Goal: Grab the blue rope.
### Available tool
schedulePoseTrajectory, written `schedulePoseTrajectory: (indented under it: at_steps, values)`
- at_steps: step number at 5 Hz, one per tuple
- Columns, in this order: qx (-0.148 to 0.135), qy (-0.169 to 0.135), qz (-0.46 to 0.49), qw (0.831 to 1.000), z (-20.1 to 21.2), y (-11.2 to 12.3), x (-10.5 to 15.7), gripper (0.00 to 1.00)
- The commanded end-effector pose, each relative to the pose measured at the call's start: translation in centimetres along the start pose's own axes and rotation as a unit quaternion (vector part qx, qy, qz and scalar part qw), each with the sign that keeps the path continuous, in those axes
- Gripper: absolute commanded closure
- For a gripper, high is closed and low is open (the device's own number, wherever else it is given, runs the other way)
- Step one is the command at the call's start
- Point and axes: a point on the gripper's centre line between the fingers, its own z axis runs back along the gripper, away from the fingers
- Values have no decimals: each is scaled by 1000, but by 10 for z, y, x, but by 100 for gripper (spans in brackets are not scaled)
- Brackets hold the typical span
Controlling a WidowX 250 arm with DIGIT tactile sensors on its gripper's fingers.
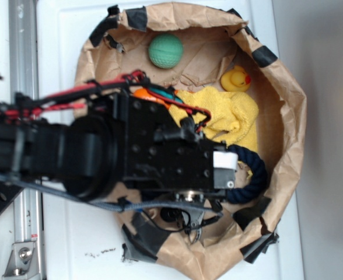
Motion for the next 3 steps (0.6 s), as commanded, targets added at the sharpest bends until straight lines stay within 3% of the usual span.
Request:
schedulePoseTrajectory:
  at_steps: [1,2,3]
  values:
    - [16,-94,-2,995,104,25,3,100]
    - [12,-92,-4,996,134,30,2,100]
    - [26,-88,-4,996,143,31,1,100]
